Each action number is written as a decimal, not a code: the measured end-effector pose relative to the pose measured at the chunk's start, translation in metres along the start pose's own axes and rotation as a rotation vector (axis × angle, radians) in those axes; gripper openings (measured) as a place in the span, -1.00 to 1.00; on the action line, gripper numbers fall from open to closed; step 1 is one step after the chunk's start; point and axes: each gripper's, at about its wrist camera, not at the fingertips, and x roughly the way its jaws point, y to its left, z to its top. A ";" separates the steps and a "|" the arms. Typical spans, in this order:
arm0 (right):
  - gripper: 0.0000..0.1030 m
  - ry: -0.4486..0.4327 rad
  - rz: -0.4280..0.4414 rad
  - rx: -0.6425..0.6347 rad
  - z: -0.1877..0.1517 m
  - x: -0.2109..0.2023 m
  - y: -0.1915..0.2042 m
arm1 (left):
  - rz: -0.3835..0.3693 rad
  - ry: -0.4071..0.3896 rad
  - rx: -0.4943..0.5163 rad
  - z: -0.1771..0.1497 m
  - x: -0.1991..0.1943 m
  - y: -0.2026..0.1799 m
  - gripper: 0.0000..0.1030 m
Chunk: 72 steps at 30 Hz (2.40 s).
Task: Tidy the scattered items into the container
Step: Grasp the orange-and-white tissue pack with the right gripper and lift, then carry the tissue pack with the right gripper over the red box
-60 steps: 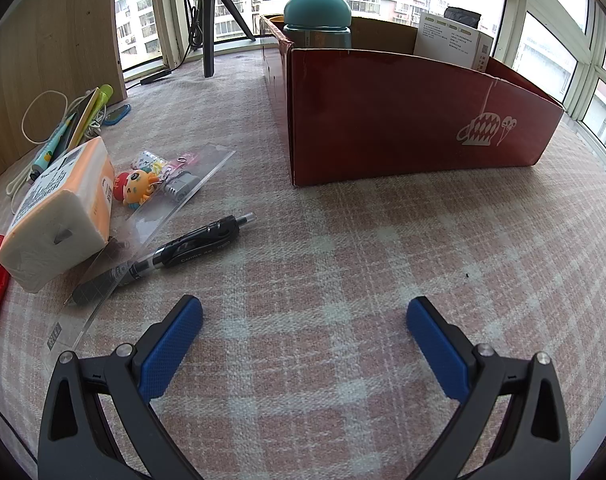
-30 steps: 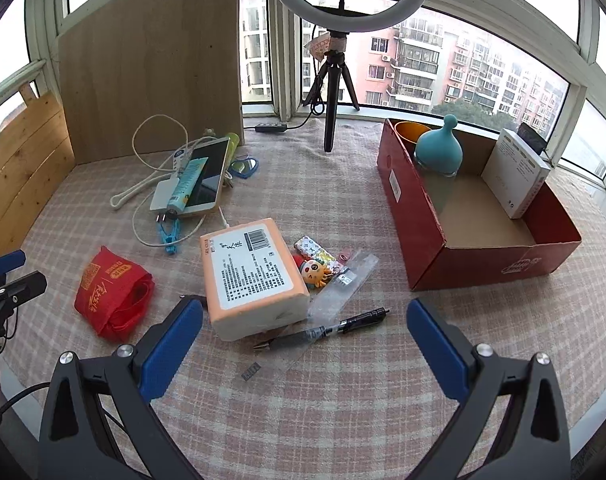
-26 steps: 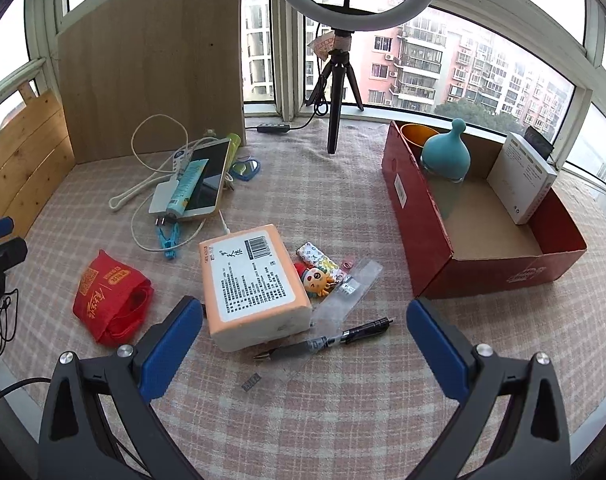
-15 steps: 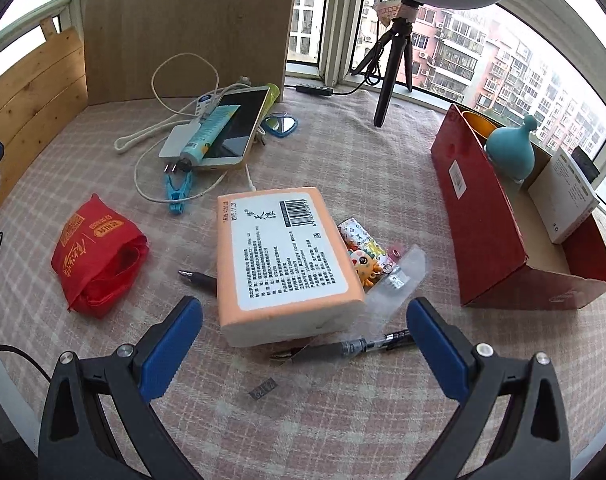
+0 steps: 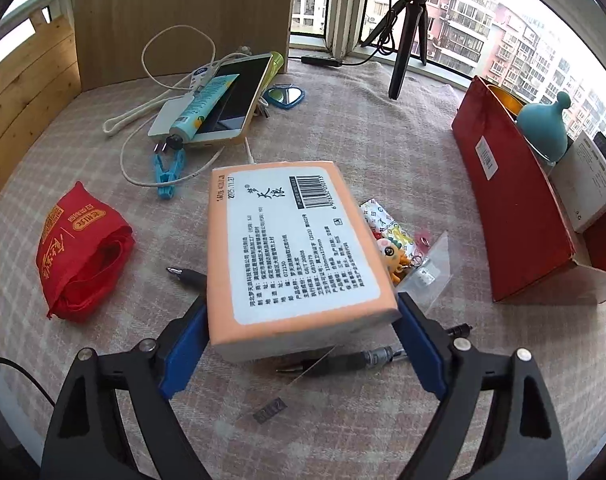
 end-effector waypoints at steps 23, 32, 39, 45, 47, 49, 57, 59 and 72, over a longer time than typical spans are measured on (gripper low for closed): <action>0.57 -0.042 0.477 0.612 -0.019 -0.073 -0.110 | -0.075 -0.007 0.180 0.041 0.015 -0.110 0.98; 0.55 -0.164 0.430 0.649 -0.035 -0.124 -0.201 | -0.095 -0.031 0.232 0.056 0.009 -0.186 0.98; 0.55 -0.290 0.216 0.552 -0.023 -0.169 -0.290 | -0.095 -0.046 0.252 0.070 0.008 -0.231 0.98; 0.55 -0.304 0.139 0.548 0.008 -0.154 -0.352 | -0.084 -0.054 0.243 0.081 0.012 -0.256 0.98; 0.55 -0.295 0.183 0.598 0.017 -0.136 -0.368 | -0.071 -0.052 0.236 0.085 0.014 -0.260 0.98; 0.55 -0.282 0.217 0.655 0.027 -0.114 -0.379 | -0.057 -0.050 0.225 0.088 0.017 -0.261 0.98; 0.55 -0.159 0.244 0.844 0.058 -0.012 -0.398 | 0.006 -0.025 0.176 0.097 0.030 -0.248 0.98; 0.55 -0.133 0.252 0.887 0.062 0.004 -0.404 | 0.017 -0.021 0.163 0.100 0.034 -0.242 0.98; 0.57 -0.057 0.295 1.005 0.056 0.022 -0.428 | -0.012 -0.015 0.155 0.111 0.050 -0.234 0.98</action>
